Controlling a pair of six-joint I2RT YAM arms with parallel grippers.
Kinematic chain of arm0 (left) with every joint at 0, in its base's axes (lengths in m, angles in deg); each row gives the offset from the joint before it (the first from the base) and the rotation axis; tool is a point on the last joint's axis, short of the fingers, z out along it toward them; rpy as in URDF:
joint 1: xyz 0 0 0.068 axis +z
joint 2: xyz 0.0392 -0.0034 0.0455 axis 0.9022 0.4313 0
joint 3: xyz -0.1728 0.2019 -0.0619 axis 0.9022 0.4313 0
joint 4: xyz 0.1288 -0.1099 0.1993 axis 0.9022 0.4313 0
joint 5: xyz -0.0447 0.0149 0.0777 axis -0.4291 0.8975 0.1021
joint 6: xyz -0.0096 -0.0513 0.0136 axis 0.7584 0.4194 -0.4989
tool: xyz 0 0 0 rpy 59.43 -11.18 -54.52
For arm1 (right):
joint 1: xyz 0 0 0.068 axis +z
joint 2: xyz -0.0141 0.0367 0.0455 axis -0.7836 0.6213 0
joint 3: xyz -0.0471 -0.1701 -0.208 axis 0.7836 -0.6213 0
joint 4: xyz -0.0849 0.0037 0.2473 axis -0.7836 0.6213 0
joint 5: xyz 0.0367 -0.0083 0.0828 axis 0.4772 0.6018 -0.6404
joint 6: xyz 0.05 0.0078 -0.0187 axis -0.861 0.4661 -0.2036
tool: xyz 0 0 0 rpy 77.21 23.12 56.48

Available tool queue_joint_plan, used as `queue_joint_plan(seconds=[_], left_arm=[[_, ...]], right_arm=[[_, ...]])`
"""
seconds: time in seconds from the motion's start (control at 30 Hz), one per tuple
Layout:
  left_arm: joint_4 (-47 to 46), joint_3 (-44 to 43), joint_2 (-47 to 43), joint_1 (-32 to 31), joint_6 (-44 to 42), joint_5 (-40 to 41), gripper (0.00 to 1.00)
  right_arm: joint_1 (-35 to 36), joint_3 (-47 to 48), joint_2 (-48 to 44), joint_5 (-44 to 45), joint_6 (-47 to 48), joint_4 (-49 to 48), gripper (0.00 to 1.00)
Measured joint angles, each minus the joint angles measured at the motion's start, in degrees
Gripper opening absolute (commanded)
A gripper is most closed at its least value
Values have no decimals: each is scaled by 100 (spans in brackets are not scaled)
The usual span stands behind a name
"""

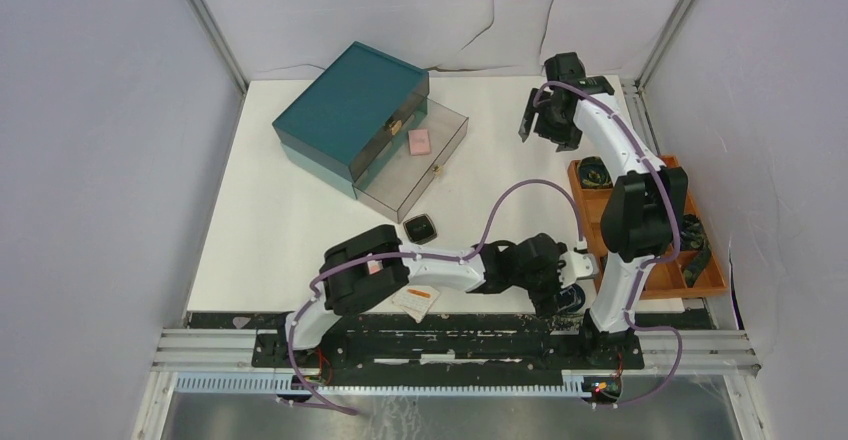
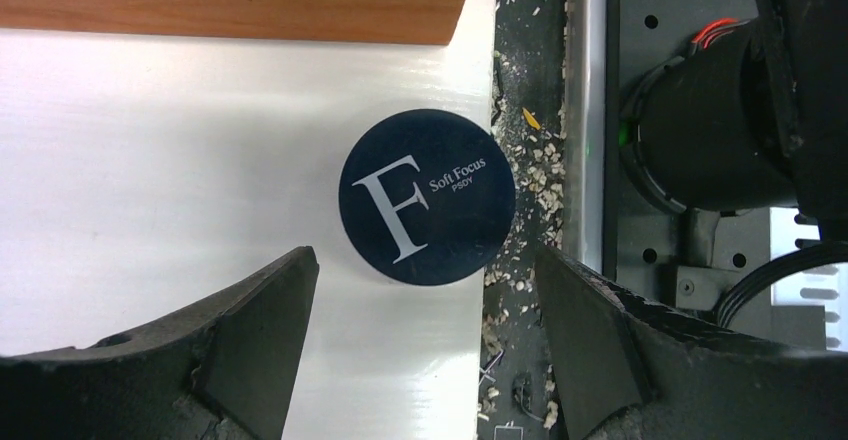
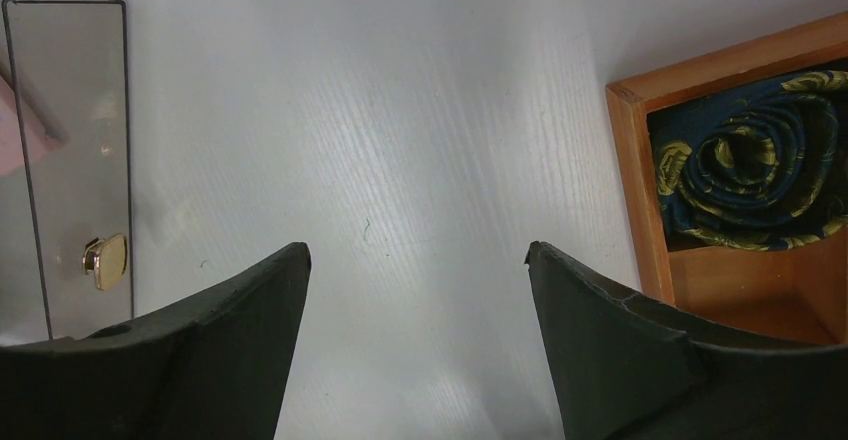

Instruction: Organize the makeup

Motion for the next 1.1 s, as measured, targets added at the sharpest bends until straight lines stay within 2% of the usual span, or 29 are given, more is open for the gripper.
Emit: queue_joint_plan(seconds=[0.5, 0.87, 0.97, 1.1], left_arm=[[-927, 42, 337, -68, 382, 42, 87], [-1257, 136, 522, -116, 601, 42, 84], [-1333, 133, 566, -116, 610, 44, 75], [-1438, 0, 693, -116, 643, 20, 56]], right_arm=[[-28, -175, 0, 83, 162, -50, 86], [-35, -348, 4, 83, 221, -105, 86], [-44, -358, 9, 83, 243, -131, 86], [-68, -378, 11, 81, 273, -179, 86]])
